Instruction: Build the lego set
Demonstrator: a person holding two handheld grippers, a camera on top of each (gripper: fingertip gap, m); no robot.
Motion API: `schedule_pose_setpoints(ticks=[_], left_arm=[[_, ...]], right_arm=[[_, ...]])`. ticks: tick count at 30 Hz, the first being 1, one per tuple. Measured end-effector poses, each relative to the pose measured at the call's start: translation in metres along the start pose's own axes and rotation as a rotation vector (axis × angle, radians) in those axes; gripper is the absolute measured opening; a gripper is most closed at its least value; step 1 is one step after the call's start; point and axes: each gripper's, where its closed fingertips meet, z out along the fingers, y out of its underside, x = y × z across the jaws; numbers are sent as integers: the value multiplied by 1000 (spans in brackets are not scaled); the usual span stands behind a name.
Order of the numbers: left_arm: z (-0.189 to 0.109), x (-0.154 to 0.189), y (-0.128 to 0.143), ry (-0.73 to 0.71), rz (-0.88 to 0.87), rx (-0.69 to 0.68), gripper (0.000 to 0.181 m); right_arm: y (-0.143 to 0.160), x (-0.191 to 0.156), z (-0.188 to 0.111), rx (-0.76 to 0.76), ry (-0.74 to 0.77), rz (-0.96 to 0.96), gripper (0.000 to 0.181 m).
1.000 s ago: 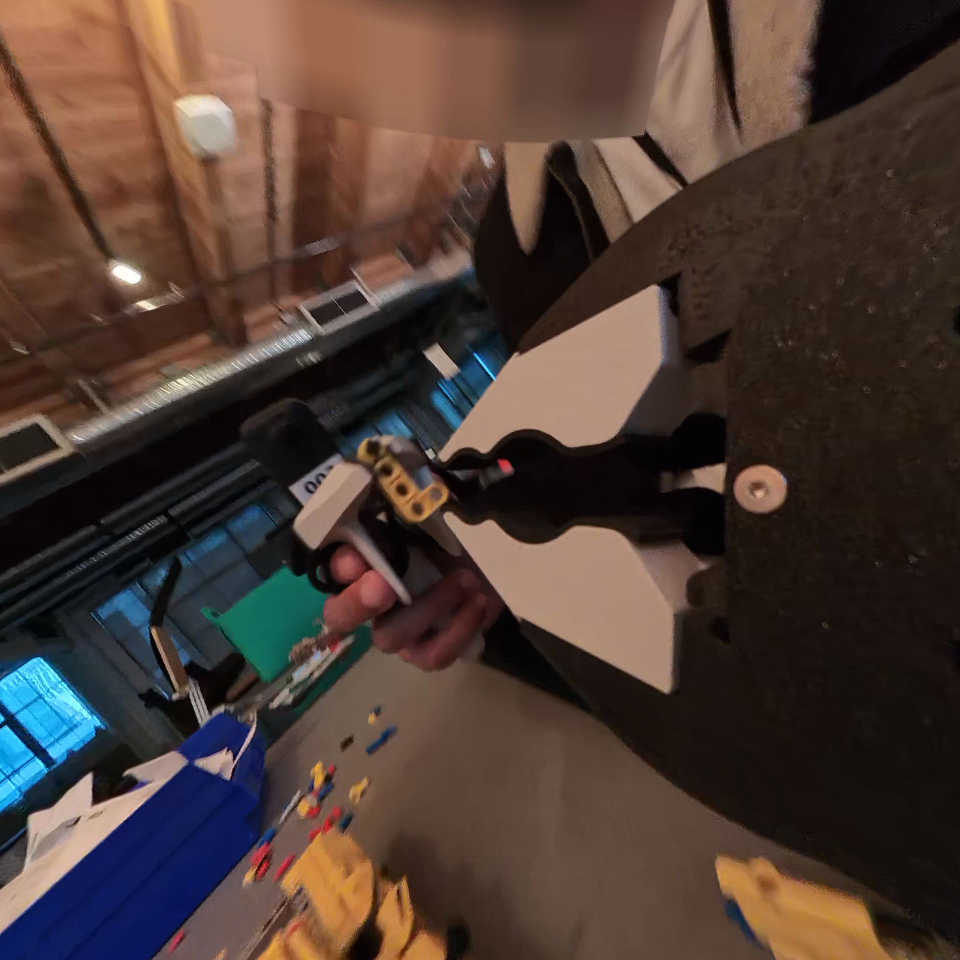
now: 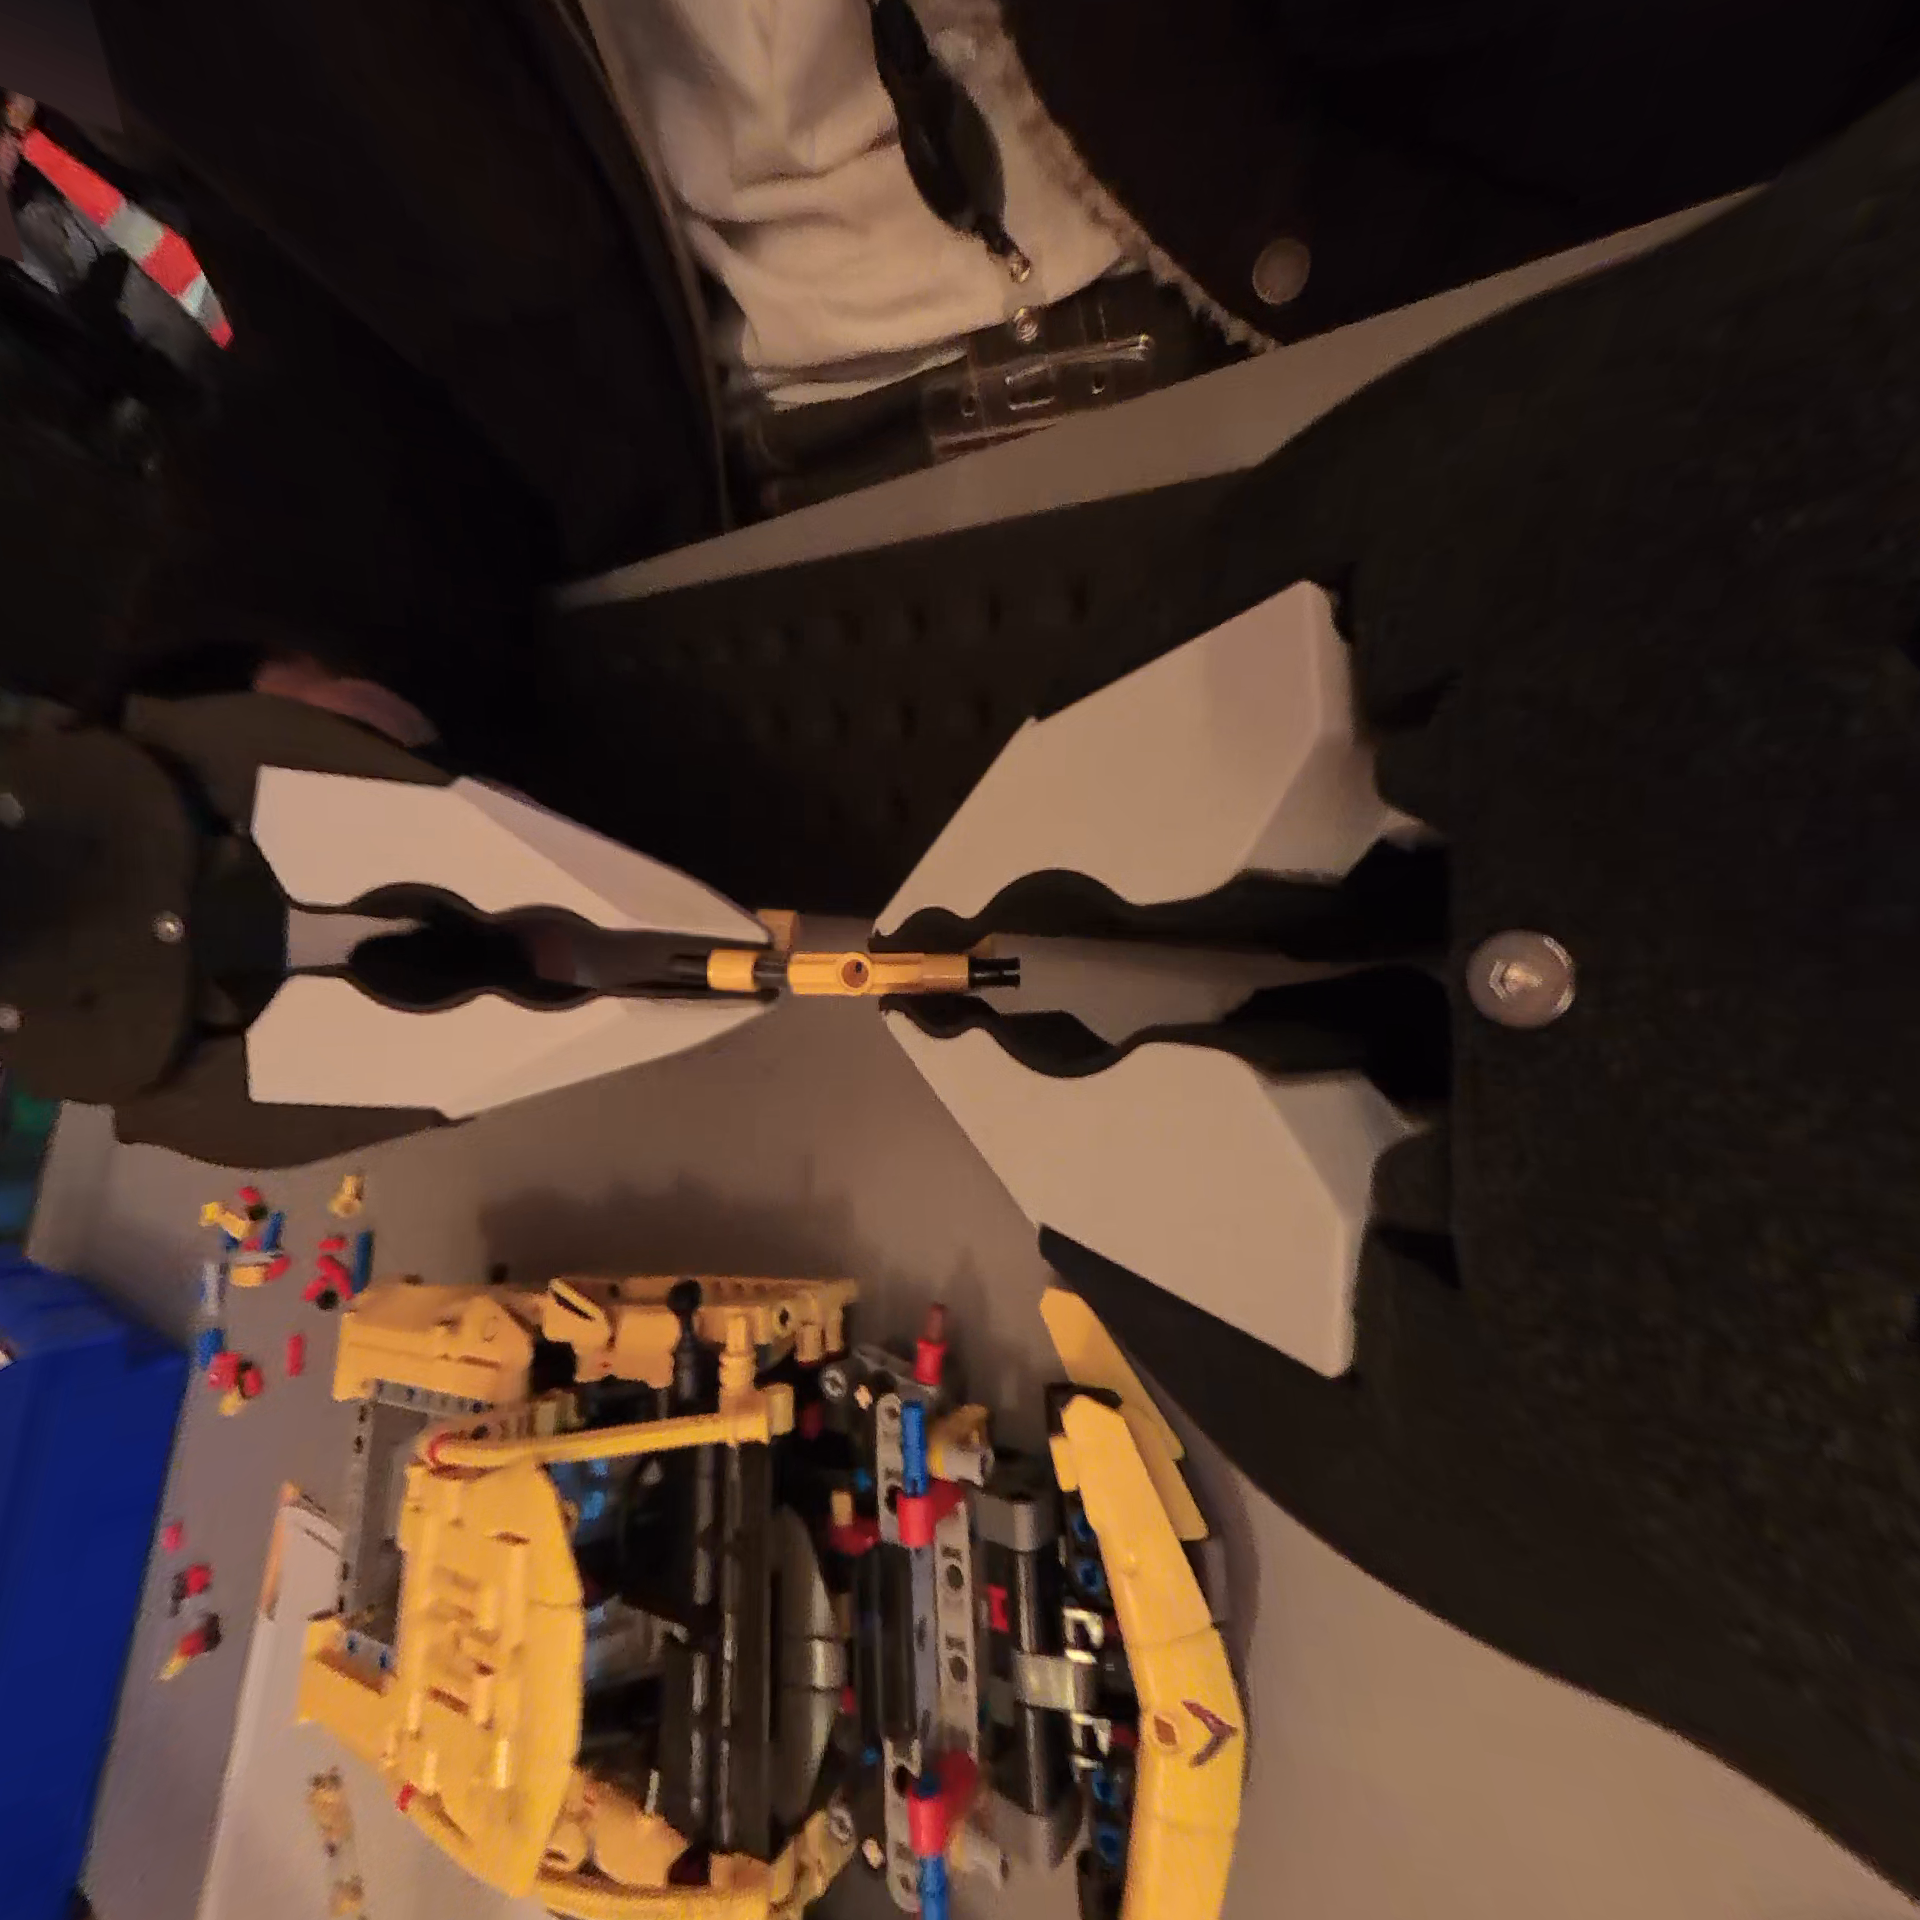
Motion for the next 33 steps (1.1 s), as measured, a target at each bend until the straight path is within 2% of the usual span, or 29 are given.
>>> schedule_pose_setpoints(ticks=[12, 28, 33], left_arm=[[-3, 14, -7, 111, -20, 45, 7], [-2, 16, -5, 142, -58, 28, 7], [-2, 20, -6, 169, -81, 28, 6]], right_arm=[[-8, -10, -2, 37, -44, -25, 6], [-8, -14, -1, 40, -70, -38, 6], [-9, -17, -1, 36, -63, -106, 7]])
